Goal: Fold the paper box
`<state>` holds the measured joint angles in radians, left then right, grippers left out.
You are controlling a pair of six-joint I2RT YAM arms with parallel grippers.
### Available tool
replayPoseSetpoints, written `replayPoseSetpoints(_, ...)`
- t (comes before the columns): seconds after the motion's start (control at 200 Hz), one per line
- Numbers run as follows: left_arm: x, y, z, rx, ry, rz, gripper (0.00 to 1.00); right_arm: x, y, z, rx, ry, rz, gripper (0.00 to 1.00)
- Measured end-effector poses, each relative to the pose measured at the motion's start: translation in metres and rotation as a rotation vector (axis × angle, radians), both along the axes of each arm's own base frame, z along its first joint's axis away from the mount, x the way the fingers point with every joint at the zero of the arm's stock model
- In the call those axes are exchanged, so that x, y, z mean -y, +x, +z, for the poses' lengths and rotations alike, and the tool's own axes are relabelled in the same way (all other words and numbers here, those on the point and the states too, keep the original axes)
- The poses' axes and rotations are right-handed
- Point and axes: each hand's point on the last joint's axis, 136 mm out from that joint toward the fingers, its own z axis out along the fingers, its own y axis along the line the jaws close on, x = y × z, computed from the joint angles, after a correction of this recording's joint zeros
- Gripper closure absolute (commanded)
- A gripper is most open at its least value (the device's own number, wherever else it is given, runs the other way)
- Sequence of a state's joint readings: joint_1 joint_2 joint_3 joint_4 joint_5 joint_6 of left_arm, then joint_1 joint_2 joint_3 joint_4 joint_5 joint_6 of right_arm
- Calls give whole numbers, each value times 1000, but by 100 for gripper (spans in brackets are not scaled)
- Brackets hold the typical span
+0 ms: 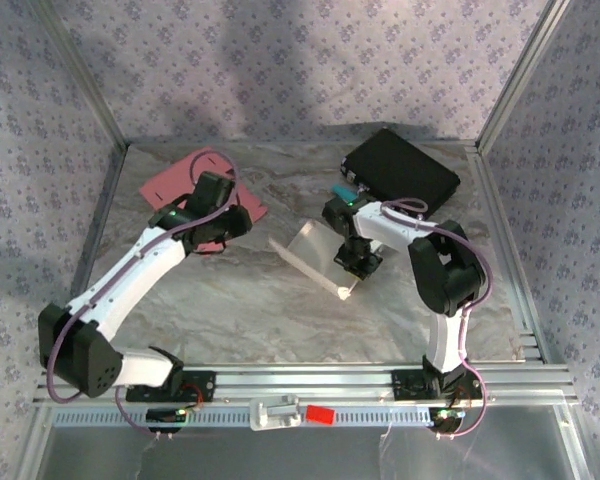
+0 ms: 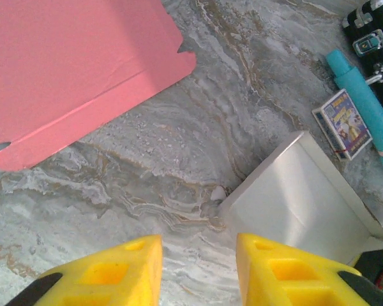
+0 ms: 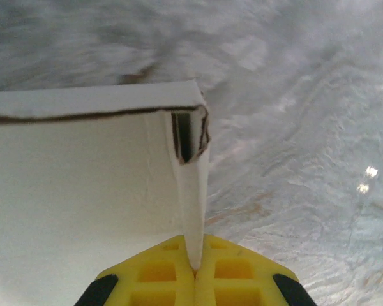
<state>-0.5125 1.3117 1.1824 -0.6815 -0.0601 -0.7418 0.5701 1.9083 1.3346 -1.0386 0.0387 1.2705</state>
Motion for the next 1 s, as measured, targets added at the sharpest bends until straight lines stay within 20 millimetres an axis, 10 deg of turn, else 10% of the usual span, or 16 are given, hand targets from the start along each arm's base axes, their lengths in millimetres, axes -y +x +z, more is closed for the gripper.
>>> replayPoseSetpoints(0.28,-9,-56,-65,-179,-33,-24,71,-21,-25,-3,-107,70,-243,100)
replayPoseSetpoints(0.515,22,-81,-98,-248,-114,-96,72,-31,-49,-10,-198,85,-360,100)
replayPoseSetpoints(0.999,70,-56,-122,-252,-255,-101,73,-51,-51,13,-105,183,-325,47)
